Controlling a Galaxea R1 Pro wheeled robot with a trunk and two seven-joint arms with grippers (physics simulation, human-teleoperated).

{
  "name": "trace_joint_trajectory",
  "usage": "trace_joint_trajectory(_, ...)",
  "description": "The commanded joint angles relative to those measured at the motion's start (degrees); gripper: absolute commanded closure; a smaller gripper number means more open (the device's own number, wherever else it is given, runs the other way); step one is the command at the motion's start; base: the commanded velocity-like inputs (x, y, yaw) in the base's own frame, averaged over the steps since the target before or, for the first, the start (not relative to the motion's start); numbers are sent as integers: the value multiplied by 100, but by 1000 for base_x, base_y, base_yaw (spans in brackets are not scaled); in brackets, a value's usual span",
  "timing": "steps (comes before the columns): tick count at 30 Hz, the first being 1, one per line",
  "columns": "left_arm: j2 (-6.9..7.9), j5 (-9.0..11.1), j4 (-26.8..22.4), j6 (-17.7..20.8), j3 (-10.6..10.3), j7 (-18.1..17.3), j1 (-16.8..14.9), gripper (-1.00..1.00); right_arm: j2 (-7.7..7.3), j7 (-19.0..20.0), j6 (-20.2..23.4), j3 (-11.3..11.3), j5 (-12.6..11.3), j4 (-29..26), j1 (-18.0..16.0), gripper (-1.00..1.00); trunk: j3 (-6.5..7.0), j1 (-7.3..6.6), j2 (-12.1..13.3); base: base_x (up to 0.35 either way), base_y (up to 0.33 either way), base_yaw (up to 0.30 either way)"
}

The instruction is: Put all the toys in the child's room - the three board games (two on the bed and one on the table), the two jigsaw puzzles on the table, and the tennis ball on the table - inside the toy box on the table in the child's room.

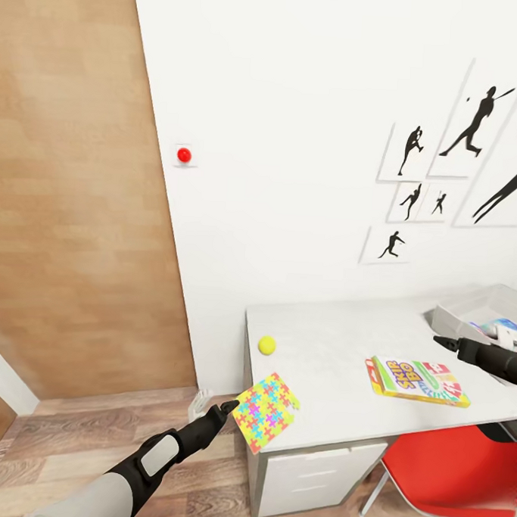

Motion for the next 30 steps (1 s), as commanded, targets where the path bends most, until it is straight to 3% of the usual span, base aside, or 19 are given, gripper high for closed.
trace_joint_trajectory(1,2,52,1,30,-20,-9,-6,-100,0,59,15,-7,61,-12,1,-100,-12,4,-12,0,0,-166)
trace_joint_trajectory(12,2,52,0,33,-18,-14,-6,-100,7,59,15,-2,61,-93,51,-100,-12,4,-12,0,0,-103)
trace_joint_trajectory(30,10,52,-5,33,-16,-10,-6,-100,36,59,15,-2,61,-213,95,-100,-12,4,-12,0,0,-15)
